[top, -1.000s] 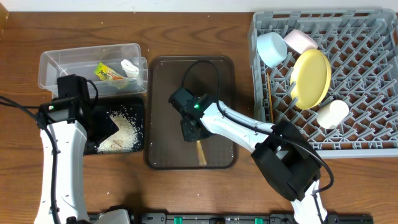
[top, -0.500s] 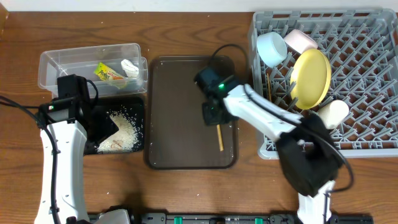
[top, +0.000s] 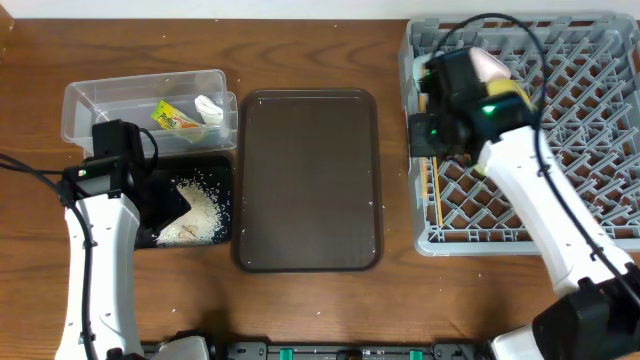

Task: Sort waste into correct bins and load items into the dishwasher rack
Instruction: 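Insert the second chopstick into the rack beside the first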

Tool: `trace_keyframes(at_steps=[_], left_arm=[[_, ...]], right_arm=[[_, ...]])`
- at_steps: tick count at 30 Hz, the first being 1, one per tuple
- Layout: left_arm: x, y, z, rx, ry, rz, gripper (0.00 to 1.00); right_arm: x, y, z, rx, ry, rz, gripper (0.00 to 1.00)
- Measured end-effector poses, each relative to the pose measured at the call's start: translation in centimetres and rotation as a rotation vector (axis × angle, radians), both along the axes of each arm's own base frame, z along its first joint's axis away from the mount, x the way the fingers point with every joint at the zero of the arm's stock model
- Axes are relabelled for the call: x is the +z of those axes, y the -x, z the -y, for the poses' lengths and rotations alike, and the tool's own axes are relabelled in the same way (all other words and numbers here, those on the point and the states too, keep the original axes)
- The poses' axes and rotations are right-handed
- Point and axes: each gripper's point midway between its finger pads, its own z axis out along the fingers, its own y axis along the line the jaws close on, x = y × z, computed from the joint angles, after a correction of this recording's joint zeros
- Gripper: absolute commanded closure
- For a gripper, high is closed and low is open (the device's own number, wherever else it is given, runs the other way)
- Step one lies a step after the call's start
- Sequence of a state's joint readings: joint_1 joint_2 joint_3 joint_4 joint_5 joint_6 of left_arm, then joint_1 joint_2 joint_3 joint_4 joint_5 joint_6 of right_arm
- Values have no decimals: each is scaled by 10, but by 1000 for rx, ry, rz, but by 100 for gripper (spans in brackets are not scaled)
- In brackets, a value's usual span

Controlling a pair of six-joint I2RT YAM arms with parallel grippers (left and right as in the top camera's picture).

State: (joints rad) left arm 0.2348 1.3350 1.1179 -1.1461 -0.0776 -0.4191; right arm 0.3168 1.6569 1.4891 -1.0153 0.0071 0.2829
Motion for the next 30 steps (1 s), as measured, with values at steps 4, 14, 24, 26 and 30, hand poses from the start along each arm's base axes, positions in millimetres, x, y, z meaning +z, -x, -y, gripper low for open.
trace_keyframes(at_steps=[4, 14, 24, 26, 30], left_arm=[[0, 0, 0, 0, 0, 0, 23], [0, 0, 0, 0, 0, 0, 23], [0, 0, 0, 0, 0, 0, 23], [0, 0, 0, 0, 0, 0, 23], [0, 0, 0, 0, 0, 0, 23]], right_arm=[[-7, -1, 23, -18, 36, -32, 99], [-57, 2, 25, 21, 86, -163, 99], [-79, 2, 25, 31, 102, -214, 81], [-79, 3, 25, 32, 103, -214, 80], [-79, 4, 25, 32, 103, -220, 82]])
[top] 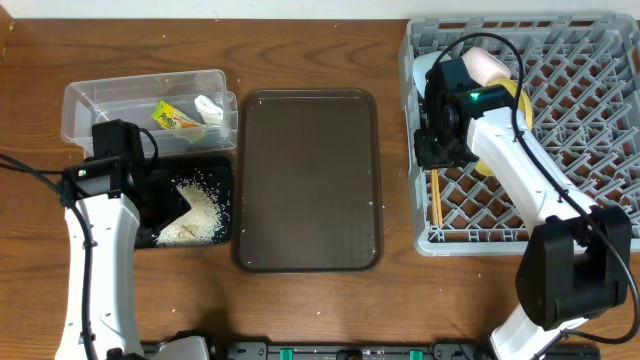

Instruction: Sort waste into correct bins and load items into the dishwasher rack

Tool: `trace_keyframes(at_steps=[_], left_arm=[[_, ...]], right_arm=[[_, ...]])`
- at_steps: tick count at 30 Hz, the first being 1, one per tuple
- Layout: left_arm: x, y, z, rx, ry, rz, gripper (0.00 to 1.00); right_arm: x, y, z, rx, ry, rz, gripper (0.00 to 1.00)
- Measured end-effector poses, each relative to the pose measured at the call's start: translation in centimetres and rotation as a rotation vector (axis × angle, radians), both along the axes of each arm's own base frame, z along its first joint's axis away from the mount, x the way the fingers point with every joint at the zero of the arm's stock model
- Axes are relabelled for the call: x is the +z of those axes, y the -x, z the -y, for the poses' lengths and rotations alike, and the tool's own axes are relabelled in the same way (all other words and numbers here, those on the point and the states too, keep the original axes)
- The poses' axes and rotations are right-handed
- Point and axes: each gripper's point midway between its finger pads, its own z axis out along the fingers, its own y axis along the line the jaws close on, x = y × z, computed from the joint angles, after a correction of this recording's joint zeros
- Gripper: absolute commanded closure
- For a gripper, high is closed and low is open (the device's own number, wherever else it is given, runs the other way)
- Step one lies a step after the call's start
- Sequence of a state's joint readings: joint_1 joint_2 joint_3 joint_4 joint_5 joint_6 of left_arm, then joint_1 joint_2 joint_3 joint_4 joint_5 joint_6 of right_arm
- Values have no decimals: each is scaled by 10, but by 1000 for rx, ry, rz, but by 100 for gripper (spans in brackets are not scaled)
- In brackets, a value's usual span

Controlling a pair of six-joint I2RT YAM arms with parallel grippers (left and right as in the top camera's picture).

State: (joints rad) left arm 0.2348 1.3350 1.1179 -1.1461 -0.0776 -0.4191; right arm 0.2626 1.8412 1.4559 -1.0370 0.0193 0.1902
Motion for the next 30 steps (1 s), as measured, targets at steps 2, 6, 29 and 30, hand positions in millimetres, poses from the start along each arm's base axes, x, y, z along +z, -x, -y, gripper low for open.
trace_keyframes(at_steps=[2, 6, 29, 30], left_arm=[[0, 0, 0, 0, 0, 0, 23], [0, -7, 5, -20, 23, 26, 22], [2, 2, 101, -591, 175, -24, 5], [4, 3, 101, -593, 170, -15, 4]], right_arm=[[2, 0, 0, -3, -2, 5, 80], [18, -5, -2, -12, -33, 62, 73], [55, 25, 36, -75, -235, 3, 9], [56, 26, 37, -75, -233, 8, 9]])
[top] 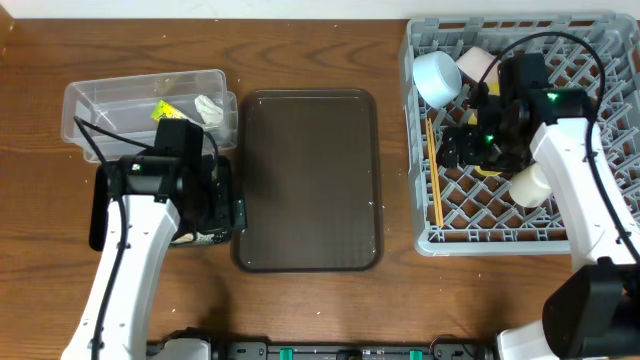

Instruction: Sort waste into correct bins and load items into the dishwasher rack

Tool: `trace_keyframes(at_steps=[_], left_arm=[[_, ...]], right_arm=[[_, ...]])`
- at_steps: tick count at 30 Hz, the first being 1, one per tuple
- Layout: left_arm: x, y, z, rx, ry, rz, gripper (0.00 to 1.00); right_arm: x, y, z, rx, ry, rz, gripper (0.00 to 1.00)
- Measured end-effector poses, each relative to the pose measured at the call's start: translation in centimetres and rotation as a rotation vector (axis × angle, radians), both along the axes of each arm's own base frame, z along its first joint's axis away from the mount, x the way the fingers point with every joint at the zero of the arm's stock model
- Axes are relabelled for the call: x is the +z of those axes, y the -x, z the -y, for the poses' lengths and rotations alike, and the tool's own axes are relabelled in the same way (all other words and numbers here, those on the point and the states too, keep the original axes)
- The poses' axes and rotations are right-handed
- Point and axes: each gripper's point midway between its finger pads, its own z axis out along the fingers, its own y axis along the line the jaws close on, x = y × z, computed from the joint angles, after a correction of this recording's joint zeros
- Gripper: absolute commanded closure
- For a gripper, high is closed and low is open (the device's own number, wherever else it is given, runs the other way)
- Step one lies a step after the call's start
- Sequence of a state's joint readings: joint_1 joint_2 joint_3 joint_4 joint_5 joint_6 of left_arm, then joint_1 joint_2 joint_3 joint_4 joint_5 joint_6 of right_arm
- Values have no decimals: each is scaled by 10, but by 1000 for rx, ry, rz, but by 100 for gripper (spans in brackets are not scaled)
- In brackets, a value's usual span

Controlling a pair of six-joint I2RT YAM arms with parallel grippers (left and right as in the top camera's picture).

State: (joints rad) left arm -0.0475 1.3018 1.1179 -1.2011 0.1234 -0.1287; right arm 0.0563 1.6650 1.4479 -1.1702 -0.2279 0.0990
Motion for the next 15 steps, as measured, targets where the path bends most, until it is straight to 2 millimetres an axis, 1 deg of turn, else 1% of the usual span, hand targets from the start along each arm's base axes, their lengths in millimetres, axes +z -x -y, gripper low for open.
trace_keyframes(at_steps=[2, 5, 8, 9, 12, 13, 15], left_arm=[[9, 3, -1, -1, -3, 39, 4], [29, 6, -2, -1, -5, 146, 4], [47, 11, -4, 1, -6, 277, 4], [52, 14, -4, 1, -4, 319, 4], [63, 22, -5, 4, 0, 458, 4], [66, 26, -5, 5, 2, 508, 4], [69, 33, -6, 9, 5, 588, 4]], right_arm=[[6, 4, 1, -1, 3, 23, 8], [20, 14, 5, -15, 15, 87, 7], [35, 25, 9, -37, 23, 187, 1], [39, 29, 10, -43, 24, 227, 1], [48, 45, 13, -50, 28, 329, 1], [52, 48, 14, -56, 28, 385, 1], [56, 61, 19, -74, 46, 471, 1]])
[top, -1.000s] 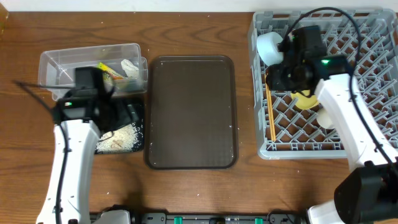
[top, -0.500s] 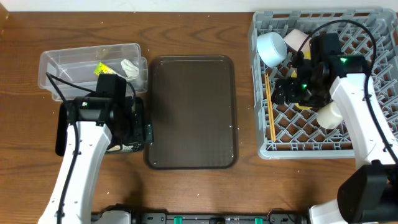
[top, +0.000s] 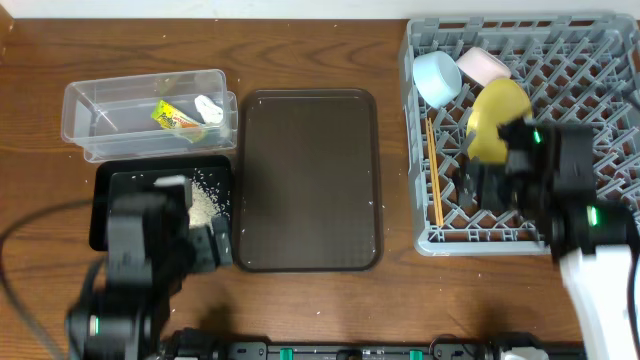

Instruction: Sort waste into correct bins and load items into the dishwasher rack

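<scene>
The grey dishwasher rack (top: 600, 90) at the right holds a blue bowl (top: 437, 77), a pink cup (top: 482, 63), a yellow dish (top: 497, 108) and chopsticks (top: 434, 175). My right gripper (top: 478, 186) hangs over the rack's front middle, just below the yellow dish; its jaws are too dark to read. The brown tray (top: 308, 180) lies bare in the centre. My left gripper (top: 213, 245) sits at the front right corner of the black bin (top: 105, 190), between it and the tray, and its state is unclear.
A clear bin (top: 80, 100) at the back left holds a yellow-green wrapper (top: 170, 117) and a white crumpled scrap (top: 208, 106). Rice (top: 205, 200) lies in the black bin. Both arms rise from the table's front edge.
The left arm has drawn back toward the front edge, uncovering the black bin. The right arm has pulled back toward the front right, and the yellow dish now shows whole in the rack.
At first my left gripper was in the black bin over the rice while the right arm worked at the rack's left side. Then the left arm stood at the bin's right edge and the right arm over the rack's middle. Now both arms are nearer the front.
</scene>
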Tool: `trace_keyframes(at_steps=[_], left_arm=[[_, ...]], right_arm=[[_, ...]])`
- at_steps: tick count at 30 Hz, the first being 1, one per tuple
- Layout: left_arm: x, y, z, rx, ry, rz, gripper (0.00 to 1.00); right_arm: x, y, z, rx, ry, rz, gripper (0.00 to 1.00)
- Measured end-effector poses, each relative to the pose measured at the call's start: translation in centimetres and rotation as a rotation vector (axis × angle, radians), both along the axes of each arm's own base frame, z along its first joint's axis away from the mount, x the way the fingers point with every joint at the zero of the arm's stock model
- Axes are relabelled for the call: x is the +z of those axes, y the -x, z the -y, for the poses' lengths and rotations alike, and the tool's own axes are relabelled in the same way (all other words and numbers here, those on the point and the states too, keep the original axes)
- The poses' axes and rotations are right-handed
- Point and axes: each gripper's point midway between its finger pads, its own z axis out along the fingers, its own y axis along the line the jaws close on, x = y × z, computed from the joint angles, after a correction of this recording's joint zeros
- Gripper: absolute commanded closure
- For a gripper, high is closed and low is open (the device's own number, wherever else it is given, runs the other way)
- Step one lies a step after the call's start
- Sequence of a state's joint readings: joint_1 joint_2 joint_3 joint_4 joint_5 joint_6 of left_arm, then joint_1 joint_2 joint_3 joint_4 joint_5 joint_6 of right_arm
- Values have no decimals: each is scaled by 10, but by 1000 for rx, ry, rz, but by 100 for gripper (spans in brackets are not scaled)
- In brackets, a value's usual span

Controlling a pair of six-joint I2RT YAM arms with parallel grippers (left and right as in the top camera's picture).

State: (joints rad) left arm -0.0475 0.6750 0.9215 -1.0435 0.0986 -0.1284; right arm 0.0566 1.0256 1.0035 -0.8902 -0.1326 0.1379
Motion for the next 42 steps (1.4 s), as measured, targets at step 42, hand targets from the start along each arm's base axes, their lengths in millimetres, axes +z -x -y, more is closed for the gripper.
trace_keyframes(at_steps=[42], left_arm=[[12, 20, -1, 39, 47, 180, 4]], right_arm=[[15, 106, 28, -97, 67, 292, 1]])
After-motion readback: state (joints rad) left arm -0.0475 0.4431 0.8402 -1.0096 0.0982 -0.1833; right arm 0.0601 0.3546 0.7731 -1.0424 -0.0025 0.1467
